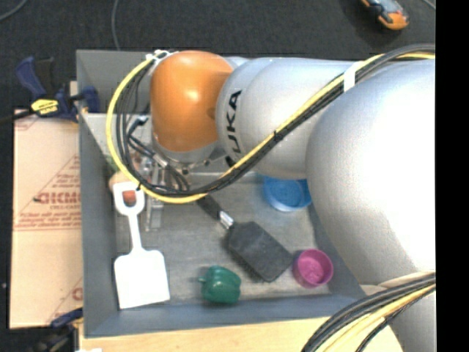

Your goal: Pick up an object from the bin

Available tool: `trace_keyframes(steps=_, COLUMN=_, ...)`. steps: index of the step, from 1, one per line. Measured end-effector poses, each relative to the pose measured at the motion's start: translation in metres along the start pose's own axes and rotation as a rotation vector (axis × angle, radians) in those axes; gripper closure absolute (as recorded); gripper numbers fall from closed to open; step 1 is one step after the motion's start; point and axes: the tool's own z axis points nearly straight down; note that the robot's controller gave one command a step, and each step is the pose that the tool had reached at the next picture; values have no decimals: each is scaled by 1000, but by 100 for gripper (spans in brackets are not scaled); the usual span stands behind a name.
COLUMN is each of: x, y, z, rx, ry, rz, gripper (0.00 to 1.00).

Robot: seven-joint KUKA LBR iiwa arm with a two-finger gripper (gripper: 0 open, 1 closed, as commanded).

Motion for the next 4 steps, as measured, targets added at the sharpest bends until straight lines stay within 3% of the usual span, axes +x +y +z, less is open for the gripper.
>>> trace_keyframes(steps=1, x=-2, y=-1, z=-5, rx=-2, ry=-8, rz=5, gripper=0)
trace_keyframes(steps=2, x=-3, y=15, z=74, rx=0, ry=-12, rz=-680, gripper=0)
trace_keyframes(steps=3, x=0, y=14, z=27, rx=1, ry=-16, rz=-732, gripper=0)
trace_keyframes(steps=4, x=21, y=24, z=60, rx=-1, ry=-10, rz=-1249, gripper=0)
